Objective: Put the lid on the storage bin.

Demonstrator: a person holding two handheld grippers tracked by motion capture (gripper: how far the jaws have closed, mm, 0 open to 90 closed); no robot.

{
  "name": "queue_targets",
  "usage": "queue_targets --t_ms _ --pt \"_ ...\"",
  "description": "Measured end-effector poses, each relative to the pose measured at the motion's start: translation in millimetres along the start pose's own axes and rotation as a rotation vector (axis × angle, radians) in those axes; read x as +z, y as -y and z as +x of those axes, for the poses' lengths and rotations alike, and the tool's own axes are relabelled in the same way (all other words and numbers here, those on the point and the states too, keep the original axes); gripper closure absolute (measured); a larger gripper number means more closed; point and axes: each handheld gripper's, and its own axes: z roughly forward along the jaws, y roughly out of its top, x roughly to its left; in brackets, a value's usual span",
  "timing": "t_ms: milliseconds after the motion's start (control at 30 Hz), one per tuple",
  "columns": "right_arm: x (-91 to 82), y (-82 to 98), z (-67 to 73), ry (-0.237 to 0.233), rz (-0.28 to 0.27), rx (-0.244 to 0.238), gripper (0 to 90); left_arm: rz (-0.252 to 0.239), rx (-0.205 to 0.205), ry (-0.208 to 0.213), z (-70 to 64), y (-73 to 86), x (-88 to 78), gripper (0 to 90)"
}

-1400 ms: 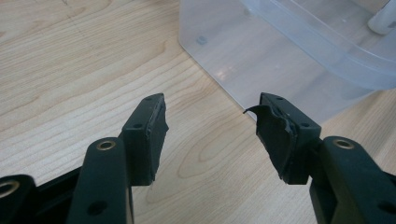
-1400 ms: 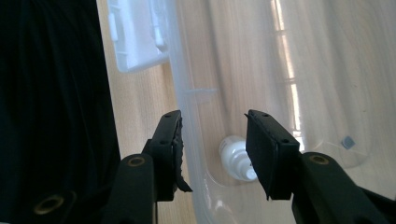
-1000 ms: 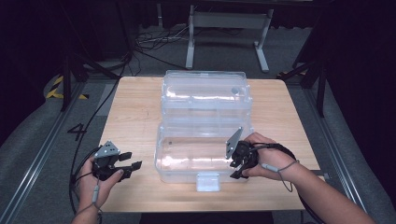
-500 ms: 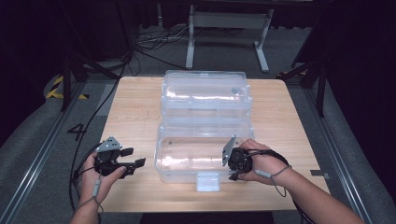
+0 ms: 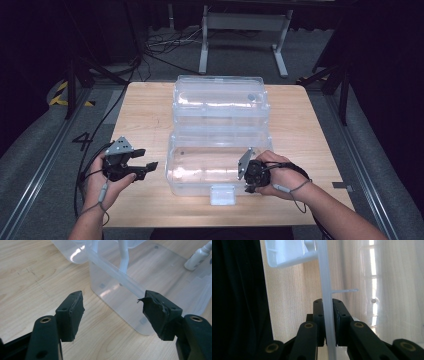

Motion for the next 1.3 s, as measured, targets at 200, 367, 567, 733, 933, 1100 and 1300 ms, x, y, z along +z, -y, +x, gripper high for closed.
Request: queue_targets --t_ms 200,367,567,733,933,1100,1300 --pt "-0.3 1.3 -0.8 -0.003 -0.009 0.006 82.0 -0.022 0.013 0.02 0.1 -20.3 -2.0 35.0" --pt "-0.4 3.1 0.1 -0.001 -0.023 0.022 81.9 -0.017 0.03 0.03 -2.0 -37.2 -4.4 35.0" --pt "-0.8 3.1 -0.1 -0.002 -0.023 0.038 81.6 -0.017 0.058 0.06 -2.9 -65.4 -5.4 35.1" --pt "-0.9 3.3 0.3 0.0 -0.024 0.044 81.6 -0.017 0.089 0.067 -2.3 -86.8 -1.8 35.0" --pt "-0.6 3.8 0.5 0.004 -0.034 0.047 81.6 -0.021 0.109 0.085 -3.1 -102.4 5.4 34.9" --pt "-0.5 4.0 -0.2 0.001 -0.036 0.043 81.4 -0.022 0.13 0.11 -5.0 -120.5 16.2 34.9" --pt "-0.6 4.1 -0.3 0.001 -0.037 0.053 81.2 -0.041 0.147 0.145 -6.2 -136.1 27.1 34.8"
